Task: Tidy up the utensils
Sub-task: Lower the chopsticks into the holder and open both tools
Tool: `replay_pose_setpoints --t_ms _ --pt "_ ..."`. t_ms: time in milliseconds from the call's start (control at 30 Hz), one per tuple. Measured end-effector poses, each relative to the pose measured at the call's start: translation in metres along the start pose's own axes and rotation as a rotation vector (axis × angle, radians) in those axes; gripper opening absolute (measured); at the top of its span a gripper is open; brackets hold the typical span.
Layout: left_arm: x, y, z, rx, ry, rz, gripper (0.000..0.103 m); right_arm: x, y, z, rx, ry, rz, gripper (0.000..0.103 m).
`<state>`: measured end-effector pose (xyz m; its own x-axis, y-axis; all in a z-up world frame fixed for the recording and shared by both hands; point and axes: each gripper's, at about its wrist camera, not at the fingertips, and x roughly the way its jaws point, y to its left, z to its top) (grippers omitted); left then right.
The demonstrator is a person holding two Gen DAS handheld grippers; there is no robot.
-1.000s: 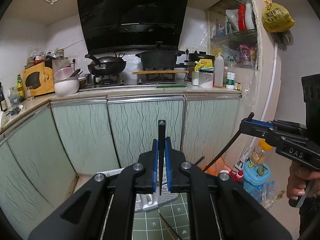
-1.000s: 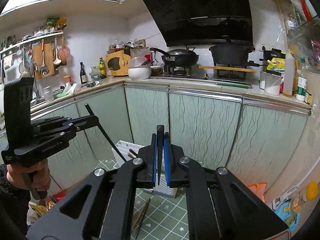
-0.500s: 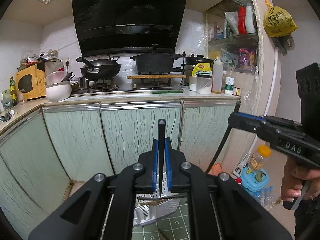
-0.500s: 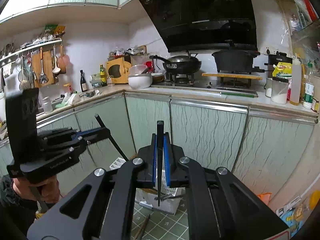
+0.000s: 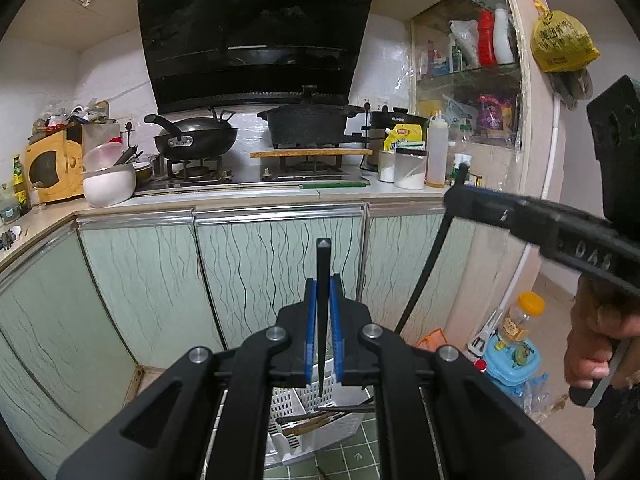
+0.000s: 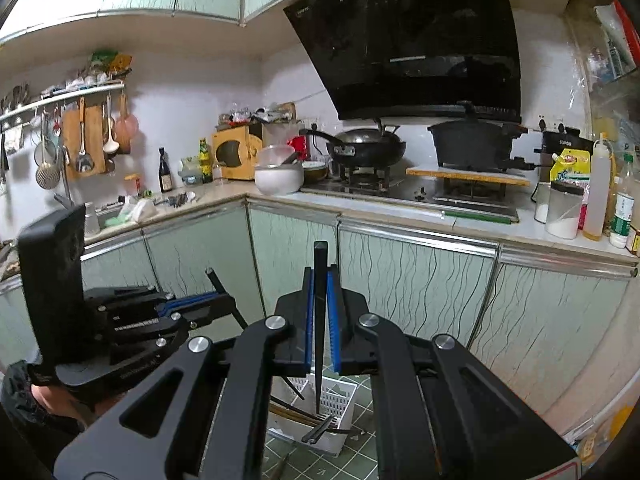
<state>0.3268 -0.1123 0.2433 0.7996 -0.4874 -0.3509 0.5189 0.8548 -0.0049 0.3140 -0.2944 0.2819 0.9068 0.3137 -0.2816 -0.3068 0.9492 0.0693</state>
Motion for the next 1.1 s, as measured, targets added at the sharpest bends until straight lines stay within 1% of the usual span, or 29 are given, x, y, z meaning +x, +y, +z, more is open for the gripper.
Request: replay_pose_setpoints --t_ms 167,500,733,767,800,833,867,900,933,967,1000,1033,1100 --pt "0.018 -0.001 -0.011 0.012 0.022 -0.006 0.008 0.025 -0.008 -0.024 0.004 0.033 0.011 0.006" --pt "0.06 0.012 -0.043 -0.013 0.094 -0.024 0.008 0.07 -0.03 -0.073 0.036 0.099 0.016 0.006" --pt "0.075 0.017 -0.062 -0.02 0.123 -0.025 0.008 0.086 -0.037 -0.101 0.038 0.155 0.008 0.006" --pt "0.078 0.017 -0.066 -0.02 0.131 -0.019 0.008 0.086 -0.037 -0.101 0.038 0.155 0.008 0.006" --pt "0.079 0.018 -0.068 -0.022 0.135 -0.017 0.008 0.089 -0.039 -0.108 0.044 0.177 -0.002 0.008" --pt "0.079 0.019 -0.07 -0.027 0.135 -0.015 0.015 0.089 -0.039 -0.108 0.044 0.177 -0.002 0.021" --pt "0.078 0.02 -0.071 -0.03 0.135 -0.016 0.026 0.09 -0.042 -0.112 0.055 0.188 -0.003 0.031" --pt "0.075 0.02 -0.07 -0.033 0.128 -0.015 0.059 0.088 -0.044 -0.114 0.061 0.185 -0.004 0.047" --pt "0.071 0.02 -0.07 -0.033 0.108 -0.004 0.087 0.084 -0.046 -0.116 0.064 0.177 -0.009 0.053" --pt "0.063 0.021 -0.069 -0.028 0.073 0.018 0.088 0.081 -0.047 -0.117 0.066 0.172 -0.014 0.053" --pt "0.058 0.021 -0.068 -0.026 0.061 0.017 0.088 0.078 -0.047 -0.118 0.067 0.171 -0.014 0.056" --pt "0.054 0.021 -0.067 -0.026 0.065 0.017 0.088 0.074 -0.048 -0.119 0.069 0.169 -0.017 0.063" --pt "0.048 0.022 -0.066 -0.025 0.07 0.035 0.089 0.066 -0.05 -0.12 0.075 0.162 -0.021 0.066"
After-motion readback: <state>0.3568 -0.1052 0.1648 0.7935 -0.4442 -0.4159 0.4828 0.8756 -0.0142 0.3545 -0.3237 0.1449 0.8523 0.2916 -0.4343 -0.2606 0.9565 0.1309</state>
